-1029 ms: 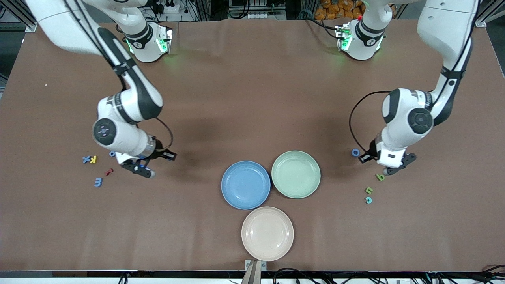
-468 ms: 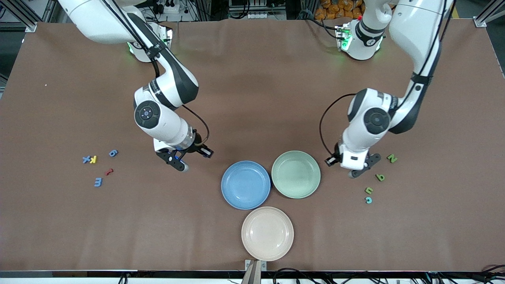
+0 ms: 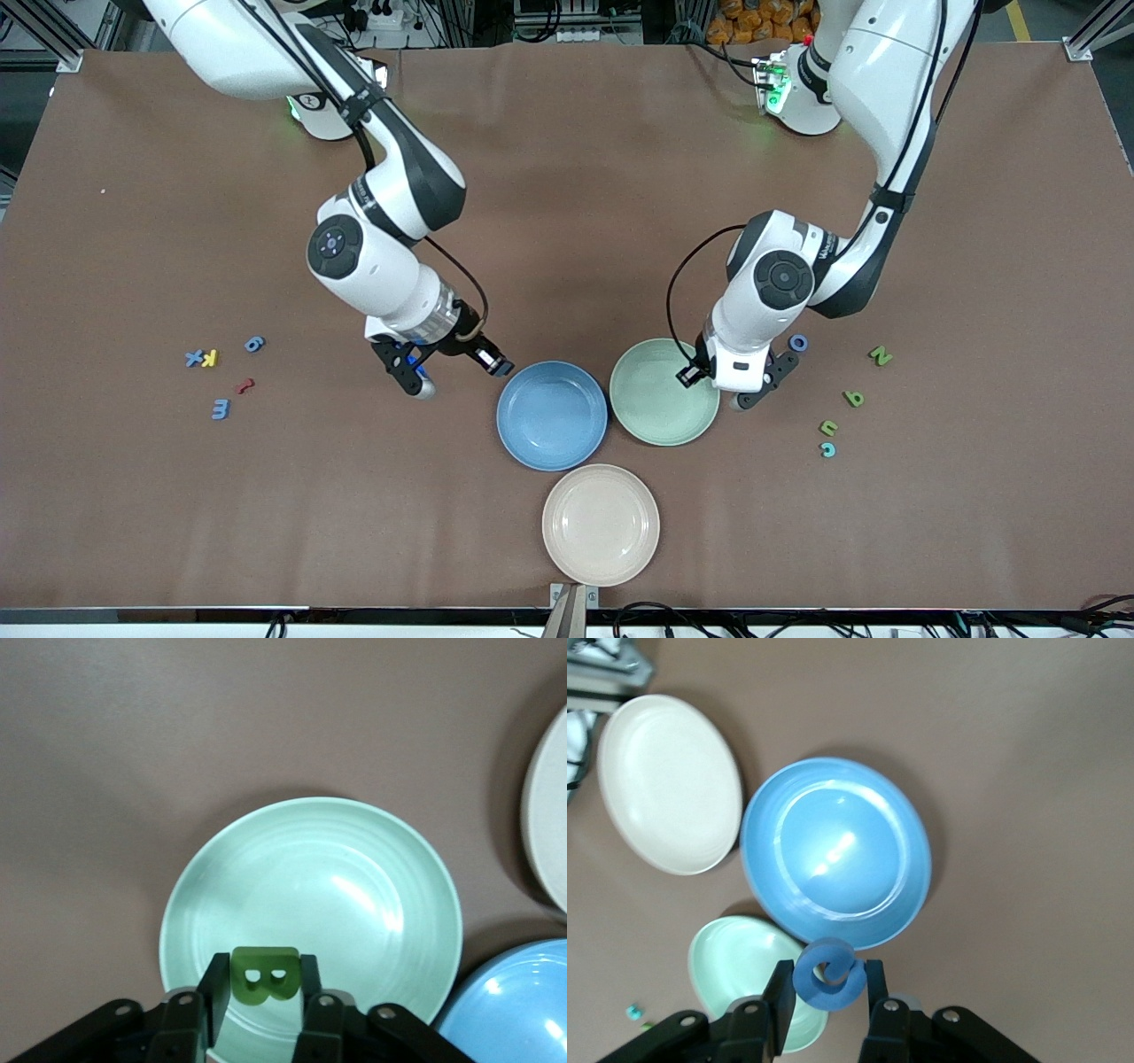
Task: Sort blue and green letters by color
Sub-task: 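Drop c in blue plate with the right gripper while the left drops B, then return both grippers to their groups of letters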
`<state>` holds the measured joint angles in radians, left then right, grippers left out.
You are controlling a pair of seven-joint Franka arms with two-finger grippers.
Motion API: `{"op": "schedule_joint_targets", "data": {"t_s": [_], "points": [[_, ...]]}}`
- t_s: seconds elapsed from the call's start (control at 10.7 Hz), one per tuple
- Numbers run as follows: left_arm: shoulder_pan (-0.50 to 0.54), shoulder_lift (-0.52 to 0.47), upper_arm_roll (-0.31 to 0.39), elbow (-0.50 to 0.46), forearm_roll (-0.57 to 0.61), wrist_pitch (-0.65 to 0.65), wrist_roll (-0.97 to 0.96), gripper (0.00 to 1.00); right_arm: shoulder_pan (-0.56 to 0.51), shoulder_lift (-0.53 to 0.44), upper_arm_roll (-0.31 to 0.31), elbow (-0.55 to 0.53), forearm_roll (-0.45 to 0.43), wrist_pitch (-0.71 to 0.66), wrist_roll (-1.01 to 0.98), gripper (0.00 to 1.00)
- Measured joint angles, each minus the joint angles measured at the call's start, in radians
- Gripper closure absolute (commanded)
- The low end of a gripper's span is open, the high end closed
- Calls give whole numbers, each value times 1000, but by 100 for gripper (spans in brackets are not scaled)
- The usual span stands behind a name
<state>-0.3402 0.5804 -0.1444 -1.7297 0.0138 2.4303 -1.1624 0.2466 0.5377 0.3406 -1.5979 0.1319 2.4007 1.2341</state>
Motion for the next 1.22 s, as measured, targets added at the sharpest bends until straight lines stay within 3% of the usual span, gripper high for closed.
{"op": "schedule_joint_targets", "data": {"t_s": [0.09,0.19,0.28,0.65,0.94,1.22], "points": [[-3,11,0,18,0,0,-1,0,19,6,-1,4,0,49,17,99],[-3,17,1,26,0,-2,0,0,31,21,-1,4,0,102,37,21],[-3,18,3,28,0,-2,4,0,37,38,-2,5,0,131,65,0],[34,9,10,31,0,-103,157,0,38,66,-7,15,-1,142,89,0],[157,-35,11,-16,19,-146,439,0,28,69,-15,17,-50,106,80,0],[326,-59,-52,-74,126,-148,786,0,-39,71,-23,-24,-158,-31,-49,0]]}}
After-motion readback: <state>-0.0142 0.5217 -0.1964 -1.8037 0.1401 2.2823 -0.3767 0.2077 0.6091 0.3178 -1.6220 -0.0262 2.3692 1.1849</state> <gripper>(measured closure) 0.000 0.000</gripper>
